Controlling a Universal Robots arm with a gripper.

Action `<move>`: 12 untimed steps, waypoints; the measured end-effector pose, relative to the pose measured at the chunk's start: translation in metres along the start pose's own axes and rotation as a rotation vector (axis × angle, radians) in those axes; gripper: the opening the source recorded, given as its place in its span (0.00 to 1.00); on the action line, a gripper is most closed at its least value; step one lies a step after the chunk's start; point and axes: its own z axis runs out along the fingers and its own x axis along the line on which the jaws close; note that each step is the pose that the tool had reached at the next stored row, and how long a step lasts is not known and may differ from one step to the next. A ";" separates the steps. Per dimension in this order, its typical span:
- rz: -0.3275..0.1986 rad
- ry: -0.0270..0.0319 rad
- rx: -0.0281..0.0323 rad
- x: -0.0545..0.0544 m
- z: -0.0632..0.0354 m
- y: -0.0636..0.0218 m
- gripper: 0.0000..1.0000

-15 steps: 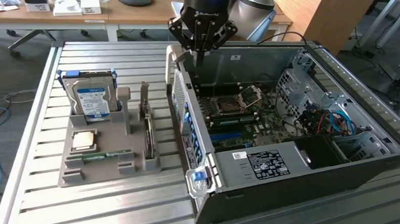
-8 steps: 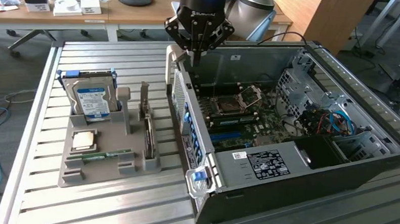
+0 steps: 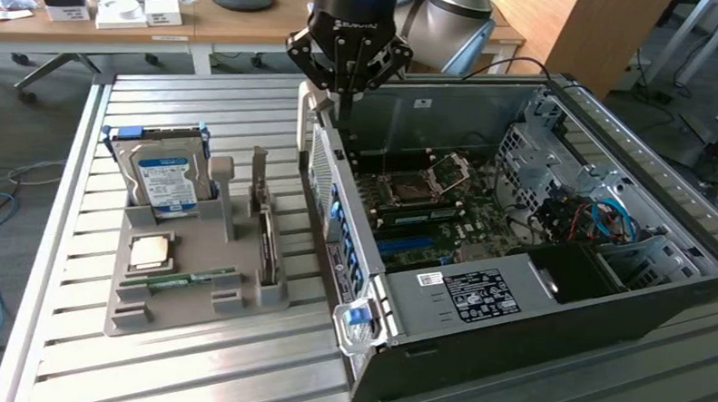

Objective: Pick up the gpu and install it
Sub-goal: 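Reach for the gpu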

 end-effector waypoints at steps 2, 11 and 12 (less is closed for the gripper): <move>0.000 0.0000 0.0000 0.004 0.0000 -0.0003 0.11; 0.000 0.0000 0.0000 0.021 -0.0001 -0.0016 0.11; 0.000 0.0000 -0.0001 0.023 0.0000 -0.0017 0.11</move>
